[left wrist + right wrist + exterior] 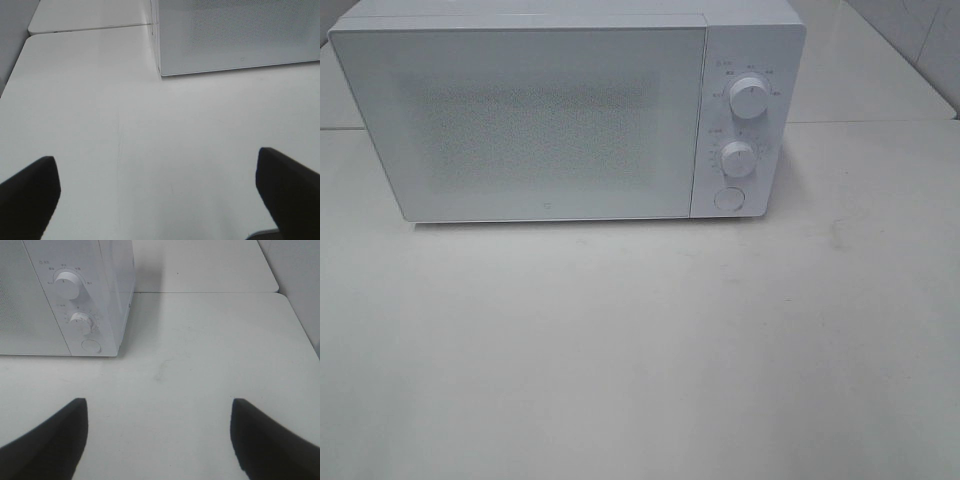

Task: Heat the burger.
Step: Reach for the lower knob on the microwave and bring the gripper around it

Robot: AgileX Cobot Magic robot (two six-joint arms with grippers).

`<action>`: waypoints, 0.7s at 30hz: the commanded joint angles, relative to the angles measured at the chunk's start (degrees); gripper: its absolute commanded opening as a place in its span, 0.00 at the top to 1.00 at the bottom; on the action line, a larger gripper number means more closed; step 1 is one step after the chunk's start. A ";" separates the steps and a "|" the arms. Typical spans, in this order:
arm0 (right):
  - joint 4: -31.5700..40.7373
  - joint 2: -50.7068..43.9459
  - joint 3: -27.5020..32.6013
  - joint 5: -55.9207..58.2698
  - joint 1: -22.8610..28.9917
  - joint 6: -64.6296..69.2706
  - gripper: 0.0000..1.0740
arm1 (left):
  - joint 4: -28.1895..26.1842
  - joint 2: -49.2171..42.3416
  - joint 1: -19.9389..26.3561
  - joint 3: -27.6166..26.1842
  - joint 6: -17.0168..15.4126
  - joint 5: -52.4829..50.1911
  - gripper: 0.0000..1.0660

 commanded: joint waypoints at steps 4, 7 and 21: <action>0.17 6.36 -0.40 -7.45 -0.29 -0.29 0.29 | -0.52 -0.97 0.23 0.11 -0.29 -0.11 0.04; 0.29 9.28 -0.40 -9.74 -0.29 -0.29 0.29 | -0.52 -0.97 0.23 0.11 -0.29 -0.11 0.04; 0.23 23.66 -0.29 -23.15 -0.29 -0.29 0.29 | -0.52 -0.97 0.23 0.11 -0.29 -0.11 0.04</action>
